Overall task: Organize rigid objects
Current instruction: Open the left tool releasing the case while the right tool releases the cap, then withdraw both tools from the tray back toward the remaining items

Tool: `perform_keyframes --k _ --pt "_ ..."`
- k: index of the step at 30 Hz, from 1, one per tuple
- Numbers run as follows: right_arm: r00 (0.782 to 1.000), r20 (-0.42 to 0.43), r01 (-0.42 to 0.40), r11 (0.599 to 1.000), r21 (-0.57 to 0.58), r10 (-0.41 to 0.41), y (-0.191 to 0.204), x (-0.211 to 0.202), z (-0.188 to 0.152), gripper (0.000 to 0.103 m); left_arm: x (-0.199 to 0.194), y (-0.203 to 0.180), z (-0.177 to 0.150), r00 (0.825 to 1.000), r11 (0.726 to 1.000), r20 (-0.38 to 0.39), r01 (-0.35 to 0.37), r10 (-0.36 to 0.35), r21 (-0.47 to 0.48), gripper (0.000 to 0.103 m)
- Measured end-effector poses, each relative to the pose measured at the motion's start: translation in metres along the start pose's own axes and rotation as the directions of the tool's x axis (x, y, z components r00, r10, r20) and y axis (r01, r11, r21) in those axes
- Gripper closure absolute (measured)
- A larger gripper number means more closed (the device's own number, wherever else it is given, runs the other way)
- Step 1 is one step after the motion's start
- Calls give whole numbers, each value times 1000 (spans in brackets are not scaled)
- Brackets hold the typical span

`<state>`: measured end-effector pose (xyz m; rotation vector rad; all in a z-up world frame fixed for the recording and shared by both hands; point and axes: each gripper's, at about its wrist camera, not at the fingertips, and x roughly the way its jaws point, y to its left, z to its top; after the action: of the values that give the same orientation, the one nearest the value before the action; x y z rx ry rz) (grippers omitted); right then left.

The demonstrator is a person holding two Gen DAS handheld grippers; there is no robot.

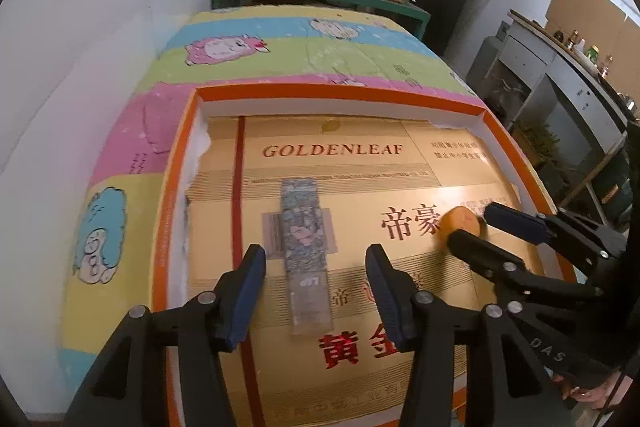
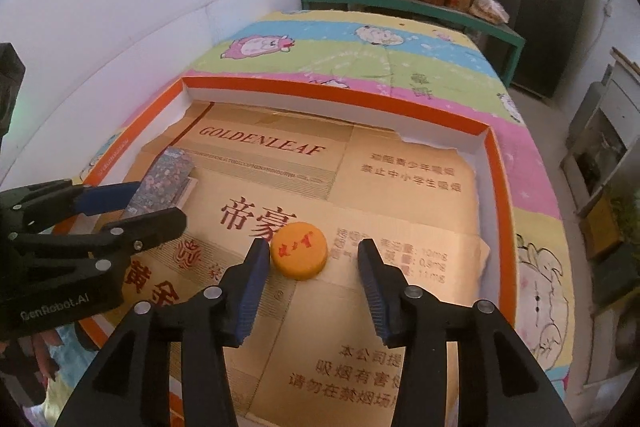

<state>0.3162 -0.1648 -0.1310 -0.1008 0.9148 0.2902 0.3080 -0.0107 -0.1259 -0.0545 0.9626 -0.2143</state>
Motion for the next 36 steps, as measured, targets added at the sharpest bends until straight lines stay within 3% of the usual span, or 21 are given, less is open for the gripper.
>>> perform_keyframes --k 7,11,18,36 --pt "999 40 13 998 55 -16 -4 -17 -11 56 -27 -4 -12 995 998 76 -69 69 -2 51" --pt "998 55 19 998 58 -22 -1 -29 -17 56 -42 -5 -22 994 999 101 -40 42 -19 51" --pt "997 79 9 996 91 -16 6 -51 -31 55 -70 -5 -36 987 997 143 -72 77 -37 53" --pt "988 144 31 991 128 -50 43 -136 -72 54 -145 -15 -74 970 997 230 -77 82 -32 54"
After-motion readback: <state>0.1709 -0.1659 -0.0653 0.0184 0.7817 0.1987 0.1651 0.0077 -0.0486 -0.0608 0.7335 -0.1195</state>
